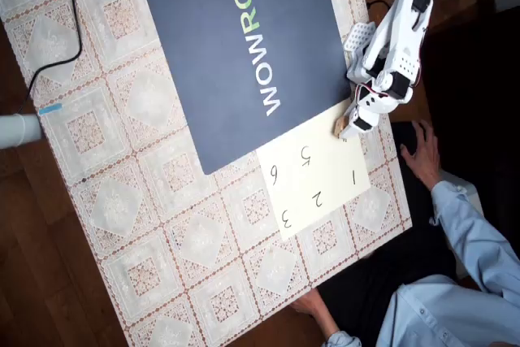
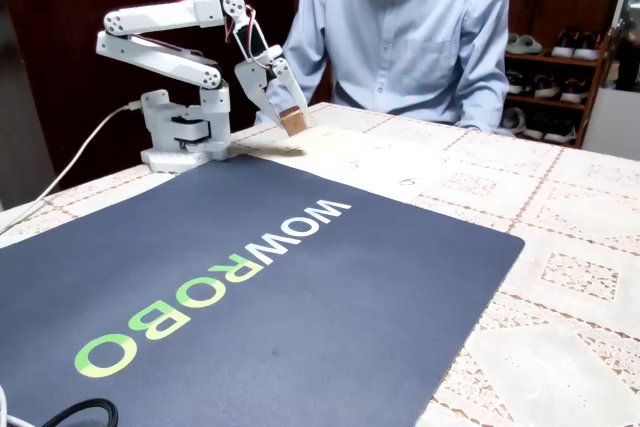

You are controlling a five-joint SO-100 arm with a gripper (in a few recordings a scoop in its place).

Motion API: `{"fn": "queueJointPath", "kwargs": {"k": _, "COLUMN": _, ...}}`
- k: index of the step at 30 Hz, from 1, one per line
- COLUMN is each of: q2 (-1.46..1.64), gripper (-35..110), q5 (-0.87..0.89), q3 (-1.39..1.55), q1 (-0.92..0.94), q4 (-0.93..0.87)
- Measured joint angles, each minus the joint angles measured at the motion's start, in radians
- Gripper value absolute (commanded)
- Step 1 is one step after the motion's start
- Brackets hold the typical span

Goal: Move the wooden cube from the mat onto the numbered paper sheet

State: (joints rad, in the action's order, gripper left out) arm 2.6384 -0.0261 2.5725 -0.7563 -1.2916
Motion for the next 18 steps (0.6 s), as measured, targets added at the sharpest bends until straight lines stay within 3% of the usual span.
{"fn": "queueJointPath", "kwargs": {"k": 9, "q2": -0.417, "gripper": 0, "q5": 0.005, "q3": -0.179, "q1": 0.017, "q4": 0.101}}
{"fn": "queueJointPath", "kwargs": {"k": 18, "q2": -0.284, "gripper": 0, "q5": 0.018, "q3": -0.132, "q1": -0.003, "q4": 0.055}}
